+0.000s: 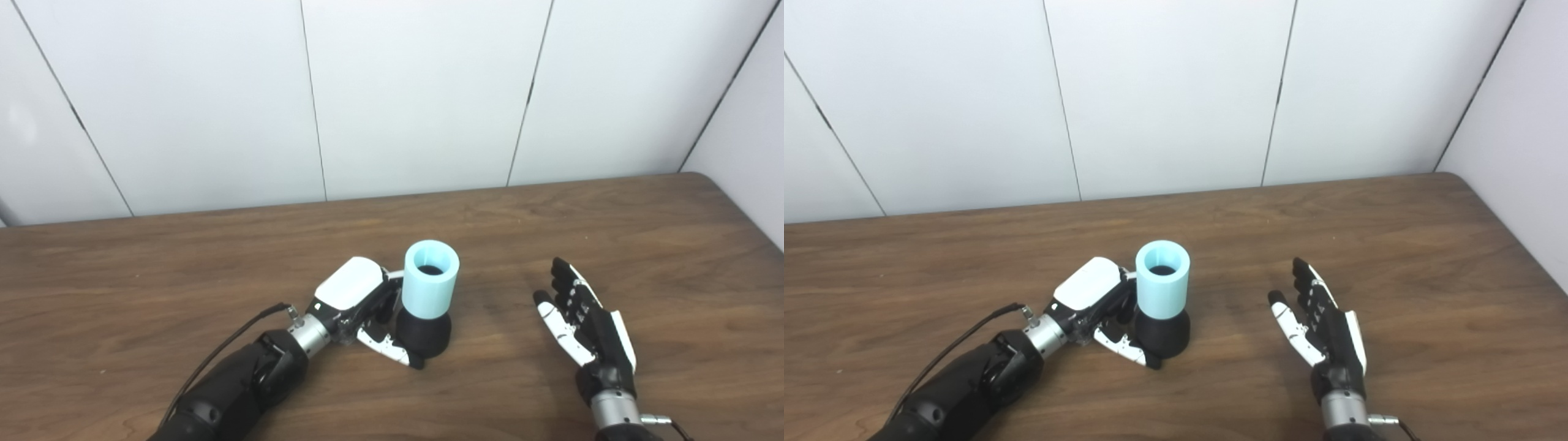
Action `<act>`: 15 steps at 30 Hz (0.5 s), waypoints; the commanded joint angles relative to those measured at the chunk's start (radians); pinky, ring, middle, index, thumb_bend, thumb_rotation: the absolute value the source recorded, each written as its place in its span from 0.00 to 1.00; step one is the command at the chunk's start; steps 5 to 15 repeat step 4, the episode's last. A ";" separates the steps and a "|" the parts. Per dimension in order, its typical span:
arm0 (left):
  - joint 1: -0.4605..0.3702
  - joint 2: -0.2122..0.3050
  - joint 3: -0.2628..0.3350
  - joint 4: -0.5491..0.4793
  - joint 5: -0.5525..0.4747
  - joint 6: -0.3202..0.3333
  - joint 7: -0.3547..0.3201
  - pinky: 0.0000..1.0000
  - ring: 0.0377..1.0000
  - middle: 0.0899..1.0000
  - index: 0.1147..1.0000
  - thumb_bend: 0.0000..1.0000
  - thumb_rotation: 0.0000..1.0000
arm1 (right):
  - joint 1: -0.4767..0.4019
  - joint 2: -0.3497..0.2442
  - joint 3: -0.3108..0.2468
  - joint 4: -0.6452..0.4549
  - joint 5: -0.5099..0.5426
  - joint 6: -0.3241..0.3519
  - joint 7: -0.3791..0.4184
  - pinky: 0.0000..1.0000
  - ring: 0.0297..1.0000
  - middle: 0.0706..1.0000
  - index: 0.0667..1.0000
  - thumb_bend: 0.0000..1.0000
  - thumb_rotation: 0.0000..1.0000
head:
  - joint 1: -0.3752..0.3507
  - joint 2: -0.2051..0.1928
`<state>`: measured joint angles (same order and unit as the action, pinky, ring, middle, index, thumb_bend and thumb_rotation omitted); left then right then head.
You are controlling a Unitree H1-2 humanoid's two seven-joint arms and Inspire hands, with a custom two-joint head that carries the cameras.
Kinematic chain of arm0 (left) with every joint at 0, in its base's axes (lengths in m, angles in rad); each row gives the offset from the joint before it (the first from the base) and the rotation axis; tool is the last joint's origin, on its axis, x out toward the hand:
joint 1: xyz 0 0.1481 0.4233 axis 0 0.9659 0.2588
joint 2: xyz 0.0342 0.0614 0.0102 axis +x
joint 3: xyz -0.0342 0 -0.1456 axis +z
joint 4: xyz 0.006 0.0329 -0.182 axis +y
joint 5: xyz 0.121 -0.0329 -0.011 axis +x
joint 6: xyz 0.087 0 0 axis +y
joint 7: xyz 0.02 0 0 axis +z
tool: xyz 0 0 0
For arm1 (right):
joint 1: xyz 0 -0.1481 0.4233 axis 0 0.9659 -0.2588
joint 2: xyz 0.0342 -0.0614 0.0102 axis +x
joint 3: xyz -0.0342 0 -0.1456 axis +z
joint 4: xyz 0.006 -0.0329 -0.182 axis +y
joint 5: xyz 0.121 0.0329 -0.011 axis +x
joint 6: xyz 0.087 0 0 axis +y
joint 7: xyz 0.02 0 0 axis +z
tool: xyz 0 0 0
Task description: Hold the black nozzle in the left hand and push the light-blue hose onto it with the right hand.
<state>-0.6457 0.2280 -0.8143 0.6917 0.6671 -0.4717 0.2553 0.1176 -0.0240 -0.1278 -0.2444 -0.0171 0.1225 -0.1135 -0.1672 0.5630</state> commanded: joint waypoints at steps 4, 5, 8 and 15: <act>0.255 0.053 -0.132 0.124 0.155 0.300 -0.319 0.65 0.74 0.75 0.74 1.00 0.22 | -0.025 -0.014 0.004 -0.056 -0.018 0.003 0.006 0.98 0.93 0.91 0.89 0.18 0.47 | 0.005 -0.003; 0.255 0.053 -0.132 0.124 0.155 0.300 -0.319 0.65 0.74 0.75 0.74 1.00 0.22 | -0.025 -0.014 0.004 -0.056 -0.018 0.003 0.006 0.98 0.93 0.91 0.89 0.18 0.47 | 0.005 -0.003; 0.255 0.053 -0.132 0.124 0.155 0.300 -0.319 0.65 0.74 0.75 0.74 1.00 0.22 | -0.025 -0.014 0.004 -0.056 -0.018 0.003 0.006 0.98 0.93 0.91 0.89 0.18 0.47 | 0.005 -0.003; 0.255 0.053 -0.132 0.124 0.155 0.300 -0.319 0.65 0.74 0.75 0.74 1.00 0.22 | -0.025 -0.014 0.004 -0.056 -0.018 0.003 0.006 0.98 0.93 0.91 0.89 0.18 0.47 | 0.005 -0.003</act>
